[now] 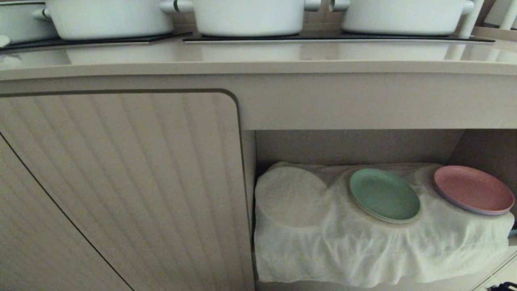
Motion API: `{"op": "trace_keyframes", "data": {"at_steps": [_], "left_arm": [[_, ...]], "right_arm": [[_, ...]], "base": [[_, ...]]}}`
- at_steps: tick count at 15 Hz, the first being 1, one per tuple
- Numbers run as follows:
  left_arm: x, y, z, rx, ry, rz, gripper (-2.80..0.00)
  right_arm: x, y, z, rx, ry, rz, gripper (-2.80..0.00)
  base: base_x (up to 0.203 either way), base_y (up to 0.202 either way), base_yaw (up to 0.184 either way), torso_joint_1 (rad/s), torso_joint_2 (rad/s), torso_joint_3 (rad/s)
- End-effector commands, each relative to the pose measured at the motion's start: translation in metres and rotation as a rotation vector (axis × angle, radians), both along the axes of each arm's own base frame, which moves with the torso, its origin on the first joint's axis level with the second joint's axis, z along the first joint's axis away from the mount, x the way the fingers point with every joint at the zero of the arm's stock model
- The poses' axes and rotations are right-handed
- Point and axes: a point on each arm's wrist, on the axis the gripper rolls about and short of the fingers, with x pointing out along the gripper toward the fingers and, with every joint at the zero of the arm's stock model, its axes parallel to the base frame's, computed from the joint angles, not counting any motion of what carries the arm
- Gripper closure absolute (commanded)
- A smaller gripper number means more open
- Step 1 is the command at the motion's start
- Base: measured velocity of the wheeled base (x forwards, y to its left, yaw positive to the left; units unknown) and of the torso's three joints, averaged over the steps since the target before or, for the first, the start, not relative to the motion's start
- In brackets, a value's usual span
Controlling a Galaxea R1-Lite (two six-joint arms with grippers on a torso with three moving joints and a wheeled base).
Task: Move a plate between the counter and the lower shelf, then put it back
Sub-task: Put the plate in the cupboard
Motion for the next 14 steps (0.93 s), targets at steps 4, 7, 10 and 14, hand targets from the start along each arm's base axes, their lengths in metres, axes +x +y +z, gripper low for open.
{"op": "trace_keyframes", "data": {"at_steps": [4, 7, 10, 14], "left_arm": [[-0.0001, 0.0, 0.0002, -0.001, -0.001, 0.001, 0.0], [0.0, 0.0, -0.0001, -0.001, 0.0, 0.001, 0.0], [0.0, 0.0, -0.0001, -0.001, 0.0, 0.001, 0.0], [0.0, 0.0, -0.0001, -0.001, 0.0, 0.001, 0.0]], "right_arm": [[0.0001, 0.0001, 0.0007, 0.005, -0.002, -0.001, 0.0], [-0.0002, 0.0, 0.0004, 0.002, -0.002, 0.002, 0.0], [-0.0001, 0.0001, 0.0003, 0.003, 0.0, 0.001, 0.0], [-0.0001, 0.0001, 0.0003, 0.003, 0.001, -0.002, 0.0]], "base": [[0.0, 0.0, 0.0, 0.0, 0.0, 0.0], [0.0, 0.0, 0.0, 0.0, 0.0, 0.0], [0.0, 0.0, 0.0, 0.0, 0.0, 0.0], [0.0, 0.0, 0.0, 0.0, 0.0, 0.0]]}}
